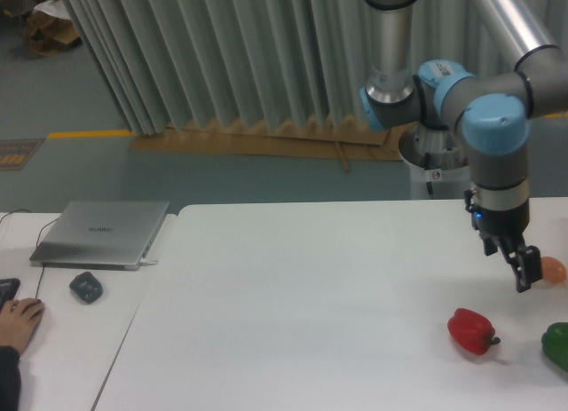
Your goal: Place the triangular bread on the table
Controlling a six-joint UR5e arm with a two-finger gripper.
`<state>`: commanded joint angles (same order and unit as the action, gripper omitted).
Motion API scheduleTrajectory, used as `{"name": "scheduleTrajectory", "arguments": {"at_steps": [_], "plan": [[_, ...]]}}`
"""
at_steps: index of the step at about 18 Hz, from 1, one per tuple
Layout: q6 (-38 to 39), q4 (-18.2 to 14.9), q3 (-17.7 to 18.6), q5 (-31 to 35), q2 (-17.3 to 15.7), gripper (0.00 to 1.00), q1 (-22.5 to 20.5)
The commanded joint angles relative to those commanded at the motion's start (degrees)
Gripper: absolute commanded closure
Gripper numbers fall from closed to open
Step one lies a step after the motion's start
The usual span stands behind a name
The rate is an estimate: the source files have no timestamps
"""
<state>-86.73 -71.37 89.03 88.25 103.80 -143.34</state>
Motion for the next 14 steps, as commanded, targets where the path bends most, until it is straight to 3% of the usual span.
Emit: {"name": "scheduleTrajectory", "arguments": {"at_steps": [3,9,14], "plan": [[-7.2,-0.8,1.2,-2.4,-1.4,0.0,-3.1],[-20.7,0.1,1.5,1.0,-2.1,0.0,-9.7],[-20.6,1.4,0.8,1.0,-1.8,0.0,-12.7]]}}
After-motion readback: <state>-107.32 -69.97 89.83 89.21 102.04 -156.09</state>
